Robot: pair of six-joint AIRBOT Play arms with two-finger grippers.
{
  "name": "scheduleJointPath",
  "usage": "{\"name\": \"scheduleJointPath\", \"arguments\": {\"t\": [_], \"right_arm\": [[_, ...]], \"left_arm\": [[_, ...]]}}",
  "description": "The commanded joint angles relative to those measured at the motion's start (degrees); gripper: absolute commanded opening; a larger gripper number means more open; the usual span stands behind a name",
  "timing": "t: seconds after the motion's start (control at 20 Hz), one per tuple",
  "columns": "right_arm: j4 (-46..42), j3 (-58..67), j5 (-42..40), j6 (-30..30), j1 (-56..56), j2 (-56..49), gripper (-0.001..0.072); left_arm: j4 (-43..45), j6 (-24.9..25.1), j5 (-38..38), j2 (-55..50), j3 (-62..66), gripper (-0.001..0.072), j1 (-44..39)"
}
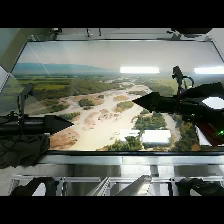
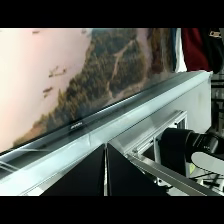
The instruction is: Fold the shirts.
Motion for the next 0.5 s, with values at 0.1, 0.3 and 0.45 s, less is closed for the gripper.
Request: {"name": "scheduleJointPath", "arguments": {"t": [0.1, 0.3, 0.45], "right_arm": [[0.00, -0.04, 0.85, 0.02, 0.44, -0.50, 0.0042], [0.00, -0.04, 0.85, 0.02, 0.44, -0.48, 0.0042], [0.00, -0.04, 0.85, 0.02, 0.44, -0.48, 0.0042]], "left_arm": [[0.00, 0.13, 0.20, -2.38, -0.48, 0.0016, 0.00], [-0.02, 0.15, 0.17, -5.14, -0.48, 0.0015, -0.02], [0.02, 0.17, 0.33, -5.95, -0.48, 0.0016, -0.02]]}}
